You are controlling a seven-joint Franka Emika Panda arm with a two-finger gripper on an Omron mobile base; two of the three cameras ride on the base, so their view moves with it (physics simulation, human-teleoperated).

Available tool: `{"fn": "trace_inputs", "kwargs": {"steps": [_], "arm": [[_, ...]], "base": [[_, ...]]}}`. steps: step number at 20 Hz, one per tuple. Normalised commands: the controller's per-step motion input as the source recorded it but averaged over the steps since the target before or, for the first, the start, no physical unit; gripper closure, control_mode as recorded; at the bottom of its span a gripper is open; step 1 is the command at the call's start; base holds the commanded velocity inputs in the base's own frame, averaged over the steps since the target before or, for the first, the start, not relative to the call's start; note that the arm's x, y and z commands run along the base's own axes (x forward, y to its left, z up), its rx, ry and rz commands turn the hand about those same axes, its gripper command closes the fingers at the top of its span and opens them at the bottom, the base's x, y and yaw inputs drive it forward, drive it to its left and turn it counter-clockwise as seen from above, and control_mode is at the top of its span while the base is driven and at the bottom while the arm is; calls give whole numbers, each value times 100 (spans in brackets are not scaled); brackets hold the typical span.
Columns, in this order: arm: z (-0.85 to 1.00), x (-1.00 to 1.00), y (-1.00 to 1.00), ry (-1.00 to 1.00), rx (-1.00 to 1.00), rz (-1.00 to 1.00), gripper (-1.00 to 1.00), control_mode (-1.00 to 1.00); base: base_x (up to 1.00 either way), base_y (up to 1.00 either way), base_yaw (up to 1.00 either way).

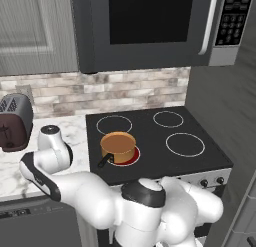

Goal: Pick up the sugar cube(s) and place them in the saucepan with hot chocolate.

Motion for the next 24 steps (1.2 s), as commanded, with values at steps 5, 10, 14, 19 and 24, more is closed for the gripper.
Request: {"fn": "trace_inputs", "kwargs": {"steps": [5, 10, 14, 19, 24], "arm": [[-24, 10, 0, 1, 0, 0, -100, -100], [-15, 7, 0, 1, 0, 0, -100, -100], [0, 2, 1, 0, 0, 0, -100, -100], [-3, 0, 4, 1, 0, 0, -100, -100], [-10, 2, 6, 1, -1, 0, -100, -100]], "base": [[0, 0, 0], [0, 0, 0], [0, 0, 0], [0, 0, 0], [0, 0, 0]]}}
